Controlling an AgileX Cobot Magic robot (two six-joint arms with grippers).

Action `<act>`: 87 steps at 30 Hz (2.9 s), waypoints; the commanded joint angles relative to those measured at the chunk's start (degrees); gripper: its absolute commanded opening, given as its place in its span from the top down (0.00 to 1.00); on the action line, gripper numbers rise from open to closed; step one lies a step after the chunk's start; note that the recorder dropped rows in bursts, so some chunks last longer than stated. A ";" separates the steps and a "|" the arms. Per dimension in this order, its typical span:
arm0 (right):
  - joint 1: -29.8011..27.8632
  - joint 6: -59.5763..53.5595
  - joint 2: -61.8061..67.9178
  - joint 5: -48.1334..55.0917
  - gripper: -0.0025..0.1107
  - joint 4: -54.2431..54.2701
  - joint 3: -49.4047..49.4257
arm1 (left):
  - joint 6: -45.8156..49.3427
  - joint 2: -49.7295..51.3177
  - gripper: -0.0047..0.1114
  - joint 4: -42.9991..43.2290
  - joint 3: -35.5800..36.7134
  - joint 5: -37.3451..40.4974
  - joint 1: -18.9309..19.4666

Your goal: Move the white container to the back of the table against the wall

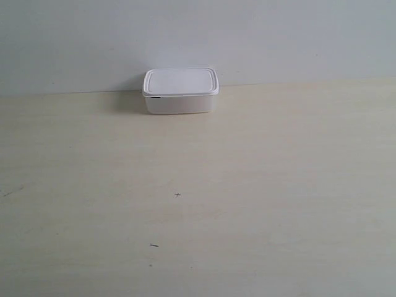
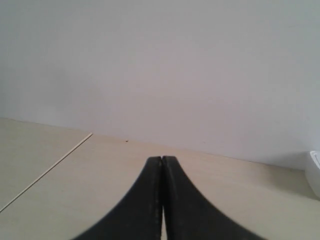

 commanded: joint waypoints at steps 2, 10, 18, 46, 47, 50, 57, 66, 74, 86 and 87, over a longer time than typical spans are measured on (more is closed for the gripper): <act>-0.32 -0.27 0.06 -0.09 0.98 -1.75 1.35 | 0.14 -0.40 0.96 -0.41 3.92 -4.04 0.13; -0.32 -0.27 -2.13 3.25 0.98 -4.53 7.85 | -0.20 -0.46 0.96 -0.41 8.23 -7.38 0.02; -0.32 -0.27 -10.67 5.42 0.98 -4.80 13.93 | -0.62 -2.04 0.96 -0.41 9.44 -7.39 0.02; -0.32 -0.27 -18.48 15.59 0.98 -4.56 14.72 | -0.62 -10.42 0.96 -0.41 9.44 1.90 0.02; -0.32 -0.27 -18.48 15.79 0.98 -4.56 14.72 | -0.62 -10.42 0.96 -0.41 9.44 2.47 0.02; -0.32 -0.27 -18.48 15.79 0.98 -4.56 14.72 | -0.50 -10.42 0.96 -0.41 9.44 4.27 0.02; -0.32 -0.27 -18.48 15.79 0.98 -4.56 14.72 | -0.27 -10.42 0.96 -0.41 9.44 9.10 0.02; -0.32 -0.27 -19.34 15.92 0.98 -4.56 14.72 | 0.02 -10.42 0.96 -0.41 9.44 11.08 0.02; -0.32 -0.27 -19.34 15.92 0.98 -4.56 14.72 | 0.02 -10.42 0.96 -0.41 9.44 12.39 0.02; -0.32 -0.27 -19.34 15.92 0.98 -4.56 14.72 | 0.02 -10.42 0.96 -0.41 9.44 12.92 0.02; -0.32 -0.27 -19.34 15.92 0.98 -4.56 14.72 | 0.02 -10.42 0.96 -0.41 9.44 12.92 0.02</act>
